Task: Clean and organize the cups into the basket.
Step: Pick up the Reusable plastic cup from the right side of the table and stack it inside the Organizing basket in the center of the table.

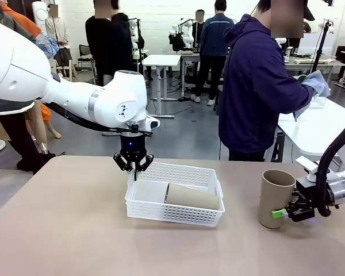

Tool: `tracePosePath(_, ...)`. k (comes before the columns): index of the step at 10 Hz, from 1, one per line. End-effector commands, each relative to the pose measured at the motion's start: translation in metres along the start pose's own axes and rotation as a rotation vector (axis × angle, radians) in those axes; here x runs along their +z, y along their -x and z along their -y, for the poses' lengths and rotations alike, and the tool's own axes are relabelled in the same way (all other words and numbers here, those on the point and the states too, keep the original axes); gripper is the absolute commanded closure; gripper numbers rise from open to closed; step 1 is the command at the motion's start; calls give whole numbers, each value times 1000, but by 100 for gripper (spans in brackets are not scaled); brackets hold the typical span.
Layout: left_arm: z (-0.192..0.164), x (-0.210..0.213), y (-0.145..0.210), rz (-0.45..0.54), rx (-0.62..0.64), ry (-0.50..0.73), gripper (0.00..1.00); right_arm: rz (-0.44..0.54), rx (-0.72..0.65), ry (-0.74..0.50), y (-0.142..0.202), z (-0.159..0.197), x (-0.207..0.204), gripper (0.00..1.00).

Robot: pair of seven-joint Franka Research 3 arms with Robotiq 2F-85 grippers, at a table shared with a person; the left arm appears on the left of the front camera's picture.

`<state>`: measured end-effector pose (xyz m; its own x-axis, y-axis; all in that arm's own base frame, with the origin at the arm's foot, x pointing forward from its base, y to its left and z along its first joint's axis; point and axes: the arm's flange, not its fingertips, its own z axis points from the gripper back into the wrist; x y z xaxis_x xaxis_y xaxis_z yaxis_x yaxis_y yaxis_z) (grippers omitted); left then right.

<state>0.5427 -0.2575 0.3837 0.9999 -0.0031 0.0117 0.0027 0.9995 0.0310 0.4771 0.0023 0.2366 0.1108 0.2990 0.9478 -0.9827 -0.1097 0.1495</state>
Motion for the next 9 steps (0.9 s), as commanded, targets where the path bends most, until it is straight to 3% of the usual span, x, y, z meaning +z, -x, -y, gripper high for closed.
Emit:
tracePosePath(1, 0, 1, 1, 2, -3, -2, 100, 21, 28, 8, 0, 3, -4, 100)
tracePosePath(2, 0, 1, 1, 2, -3, -2, 100, 7, 12, 34, -9, -5, -3, 74)
tracePosePath(3, 0, 1, 1, 2, -3, -2, 100, -8, -31, 105, -32, -18, 0, 100)
tracePosePath(4, 0, 1, 1, 2, -3, -2, 100, -20, -35, 135, -65, -33, 5, 81)
tracePosePath(7, 0, 1, 1, 2, -3, -2, 100, -32, 3, 204, -190, -77, 35, 81)
tracePosePath(9, 0, 1, 1, 2, -3, -2, 100, -44, -12, 237, -225, -89, 41, 81)
